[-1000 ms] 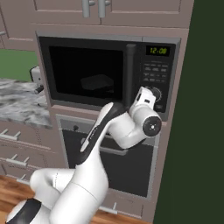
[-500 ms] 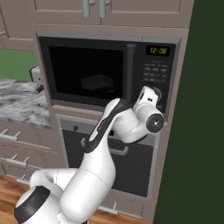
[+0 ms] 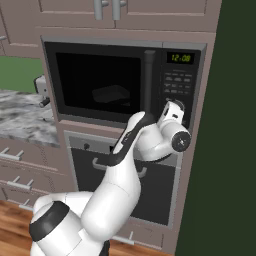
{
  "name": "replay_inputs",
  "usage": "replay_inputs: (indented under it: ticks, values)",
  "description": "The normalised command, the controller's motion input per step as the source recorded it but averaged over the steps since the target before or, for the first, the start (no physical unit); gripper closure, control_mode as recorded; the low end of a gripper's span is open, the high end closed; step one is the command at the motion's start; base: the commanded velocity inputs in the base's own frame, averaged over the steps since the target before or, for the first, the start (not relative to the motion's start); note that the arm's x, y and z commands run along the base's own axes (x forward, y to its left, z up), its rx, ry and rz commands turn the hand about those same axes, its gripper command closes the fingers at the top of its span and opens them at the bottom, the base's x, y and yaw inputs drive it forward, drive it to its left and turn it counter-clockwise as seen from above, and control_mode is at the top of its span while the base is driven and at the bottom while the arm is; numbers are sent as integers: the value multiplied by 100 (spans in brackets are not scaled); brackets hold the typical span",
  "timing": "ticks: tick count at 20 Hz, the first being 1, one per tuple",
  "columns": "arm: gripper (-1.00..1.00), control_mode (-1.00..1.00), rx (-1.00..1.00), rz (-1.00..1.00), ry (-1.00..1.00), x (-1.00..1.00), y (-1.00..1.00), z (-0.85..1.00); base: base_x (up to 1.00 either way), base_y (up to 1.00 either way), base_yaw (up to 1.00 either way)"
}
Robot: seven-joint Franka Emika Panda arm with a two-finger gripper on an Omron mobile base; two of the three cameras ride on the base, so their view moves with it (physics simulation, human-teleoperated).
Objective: Place the tupperware containing the shrimp and corn meal in the microwave. Close the microwave door and press the start button to reheat the meal.
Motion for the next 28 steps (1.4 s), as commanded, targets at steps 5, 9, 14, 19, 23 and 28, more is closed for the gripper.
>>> replay_inputs:
  ticks: [5, 9, 14, 19, 23, 28]
  values:
    - [100, -100, 0, 0, 0, 36, -7, -14, 0, 0, 0]
    - [100, -100, 0, 0, 0, 37, -16, -15, 0, 0, 0]
    - [100, -100, 0, 0, 0, 41, -13, -17, 0, 0, 0]
    - [100, -100, -3, 0, 0, 47, -6, -22, 0, 0, 0]
    - [100, -100, -8, -2, 0, 53, 0, -14, 0, 0, 0]
    - [100, -100, -5, -1, 0, 58, 0, -4, 0, 0, 0]
